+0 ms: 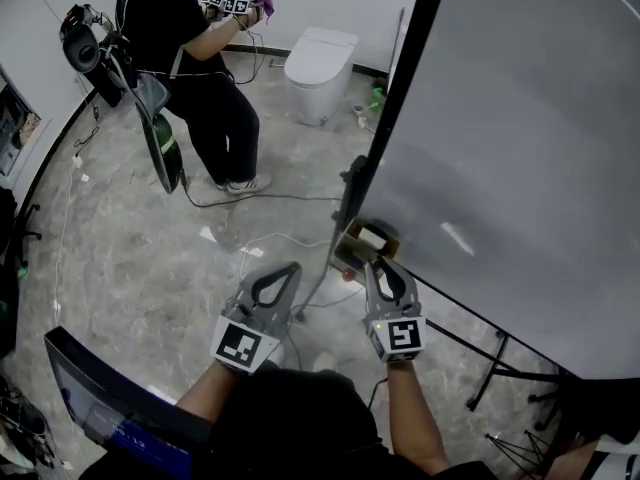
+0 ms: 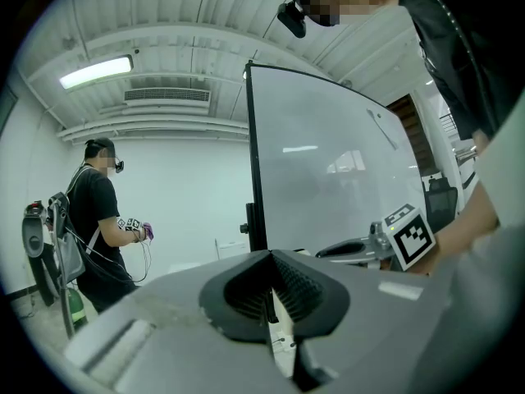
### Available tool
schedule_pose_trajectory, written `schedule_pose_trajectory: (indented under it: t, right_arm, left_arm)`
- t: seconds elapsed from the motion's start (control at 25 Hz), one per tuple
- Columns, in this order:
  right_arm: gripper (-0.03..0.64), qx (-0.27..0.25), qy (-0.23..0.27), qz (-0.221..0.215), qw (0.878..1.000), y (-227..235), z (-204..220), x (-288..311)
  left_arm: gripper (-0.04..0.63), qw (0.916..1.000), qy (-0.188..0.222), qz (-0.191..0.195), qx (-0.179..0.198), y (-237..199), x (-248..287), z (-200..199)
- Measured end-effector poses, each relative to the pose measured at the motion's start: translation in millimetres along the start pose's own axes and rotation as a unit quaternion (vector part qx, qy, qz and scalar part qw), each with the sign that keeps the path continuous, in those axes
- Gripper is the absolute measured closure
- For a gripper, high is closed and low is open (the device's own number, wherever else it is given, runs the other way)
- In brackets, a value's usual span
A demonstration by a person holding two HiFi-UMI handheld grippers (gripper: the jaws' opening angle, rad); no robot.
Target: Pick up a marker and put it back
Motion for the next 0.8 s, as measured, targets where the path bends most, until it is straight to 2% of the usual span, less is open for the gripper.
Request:
schedule_pose_trajectory:
  t: [0.8]
  right_arm:
    - [0.537, 0.018, -0.022, 0.017, 0.999, -3, 18, -26]
  left_arm:
    - [0.591, 0.9996, 0.007, 0.027, 0.000, 9, 7, 0]
Point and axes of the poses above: the fingertips, and each gripper's own axes: x forward along the fingers, y to its right, z out of its underside, the point moved 10 cm from there along -x, backward along the fingers, and after that the axes turned 13 degrees about -y, right-handed, at the moved point
